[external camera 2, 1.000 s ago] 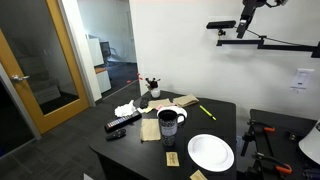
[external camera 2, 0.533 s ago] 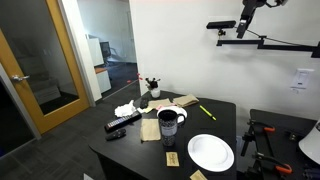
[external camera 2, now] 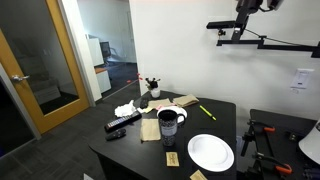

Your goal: Move the black and white mug to the right

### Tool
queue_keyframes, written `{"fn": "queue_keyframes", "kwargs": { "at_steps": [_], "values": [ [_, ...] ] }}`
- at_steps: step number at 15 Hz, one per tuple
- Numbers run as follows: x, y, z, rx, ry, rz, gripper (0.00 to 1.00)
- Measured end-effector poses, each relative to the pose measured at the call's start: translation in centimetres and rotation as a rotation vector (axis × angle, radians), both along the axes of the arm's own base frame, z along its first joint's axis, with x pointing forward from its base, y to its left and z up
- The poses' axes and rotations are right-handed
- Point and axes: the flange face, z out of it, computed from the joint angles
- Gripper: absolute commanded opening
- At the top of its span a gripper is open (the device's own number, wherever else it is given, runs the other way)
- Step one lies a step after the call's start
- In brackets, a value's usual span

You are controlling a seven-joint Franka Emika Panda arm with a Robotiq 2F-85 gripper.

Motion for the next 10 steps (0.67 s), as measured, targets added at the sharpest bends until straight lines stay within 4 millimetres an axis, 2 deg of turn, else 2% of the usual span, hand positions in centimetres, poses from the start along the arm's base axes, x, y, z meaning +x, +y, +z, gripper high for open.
{"fn": "queue_keyframes", "kwargs": {
  "at_steps": [5,10],
  "values": [
    [5.0,1.0,-3.1,-0.059,0.023,0.032,1.0],
    [10.6,3.4,-5.1,-0.117,0.059,0.091,1.0]
  ]
}}
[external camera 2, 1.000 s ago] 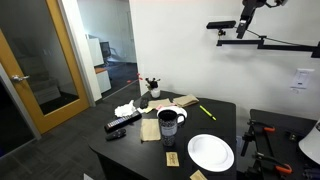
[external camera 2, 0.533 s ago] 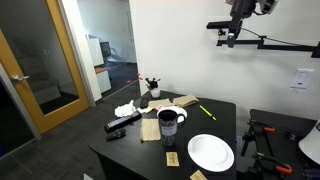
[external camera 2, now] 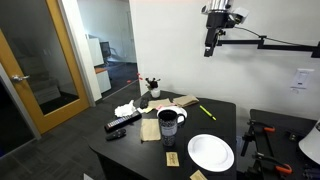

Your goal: Move the black and white mug to the right

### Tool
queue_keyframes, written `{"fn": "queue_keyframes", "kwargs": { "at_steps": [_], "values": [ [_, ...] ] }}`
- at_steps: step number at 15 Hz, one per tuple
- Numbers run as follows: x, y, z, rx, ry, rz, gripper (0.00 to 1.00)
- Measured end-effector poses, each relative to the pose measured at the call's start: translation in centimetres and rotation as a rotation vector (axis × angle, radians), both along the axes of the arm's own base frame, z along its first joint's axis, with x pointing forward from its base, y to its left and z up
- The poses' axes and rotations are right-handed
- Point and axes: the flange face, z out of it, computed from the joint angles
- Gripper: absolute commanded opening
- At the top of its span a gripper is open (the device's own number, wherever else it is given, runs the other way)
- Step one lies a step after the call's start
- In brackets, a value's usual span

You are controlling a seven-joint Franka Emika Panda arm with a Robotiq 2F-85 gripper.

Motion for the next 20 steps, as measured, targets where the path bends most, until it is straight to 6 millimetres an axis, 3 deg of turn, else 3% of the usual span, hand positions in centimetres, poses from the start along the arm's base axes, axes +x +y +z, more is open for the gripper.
{"fn": "queue_keyframes", "kwargs": {
  "at_steps": [4,10,15,20],
  "values": [
    [4.0,2.7,-1.9,-0.039,0.028,0.055,1.0],
    [8.6,5.8,-6.6,-0.075,0.045,0.112,1.0],
    [10.7,7.7,-9.7,-0.08,0.046,0.146,1.0],
    [11.5,9.9,-11.9,-0.058,0.06,0.221,1.0]
  ]
}}
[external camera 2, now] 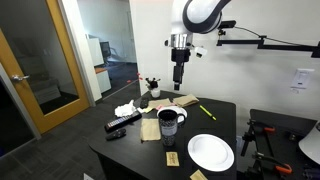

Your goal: Move the black and white mug to the right

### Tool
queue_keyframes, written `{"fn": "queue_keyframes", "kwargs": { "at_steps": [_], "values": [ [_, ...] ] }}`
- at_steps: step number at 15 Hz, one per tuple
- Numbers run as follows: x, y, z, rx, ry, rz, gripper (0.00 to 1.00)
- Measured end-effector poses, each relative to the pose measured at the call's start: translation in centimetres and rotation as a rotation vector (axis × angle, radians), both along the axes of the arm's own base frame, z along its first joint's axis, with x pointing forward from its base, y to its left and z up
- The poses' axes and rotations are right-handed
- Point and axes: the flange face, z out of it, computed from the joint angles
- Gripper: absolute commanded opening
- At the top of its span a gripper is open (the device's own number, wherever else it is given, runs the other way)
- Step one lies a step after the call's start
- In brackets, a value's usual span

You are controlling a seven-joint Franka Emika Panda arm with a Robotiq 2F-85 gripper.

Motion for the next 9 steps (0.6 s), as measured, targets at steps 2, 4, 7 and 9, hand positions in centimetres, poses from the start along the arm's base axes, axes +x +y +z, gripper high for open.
{"fn": "queue_keyframes", "kwargs": {
  "at_steps": [2,4,7,9],
  "values": [
    [0.1,0.8,-0.8,0.008,0.012,0.029,1.0],
    [0.1,1.4,-1.5,0.013,0.02,0.054,1.0],
    [0.4,2.2,-2.4,0.012,0.009,0.081,1.0],
    [0.7,2.7,-3.0,0.011,-0.002,0.09,1.0]
  ]
}}
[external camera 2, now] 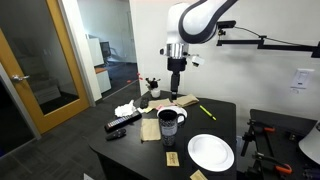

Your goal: Move the black and white mug to the right

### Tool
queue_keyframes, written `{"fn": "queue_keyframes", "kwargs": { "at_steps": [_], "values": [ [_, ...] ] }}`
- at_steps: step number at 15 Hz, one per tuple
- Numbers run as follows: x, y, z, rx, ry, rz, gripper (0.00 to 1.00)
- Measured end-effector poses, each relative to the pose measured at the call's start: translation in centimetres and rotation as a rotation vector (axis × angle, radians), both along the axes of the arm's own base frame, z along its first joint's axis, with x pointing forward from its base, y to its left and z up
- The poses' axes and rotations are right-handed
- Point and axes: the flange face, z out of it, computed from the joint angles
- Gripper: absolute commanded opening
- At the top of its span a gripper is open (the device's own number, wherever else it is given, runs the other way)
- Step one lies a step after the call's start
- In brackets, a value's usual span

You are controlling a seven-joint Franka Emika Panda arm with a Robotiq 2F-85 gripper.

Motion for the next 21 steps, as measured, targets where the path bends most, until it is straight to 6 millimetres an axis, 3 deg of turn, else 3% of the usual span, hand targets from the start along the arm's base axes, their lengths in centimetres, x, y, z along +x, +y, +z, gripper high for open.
{"fn": "queue_keyframes", "kwargs": {
  "at_steps": [6,13,21],
  "values": [
    [0.5,1.3,-2.2,-0.023,-0.019,0.043,1.0],
    [0.7,1.6,-4.8,-0.065,-0.023,0.088,1.0],
    [0.7,1.5,-5.1,-0.065,-0.018,0.088,1.0]
  ]
}}
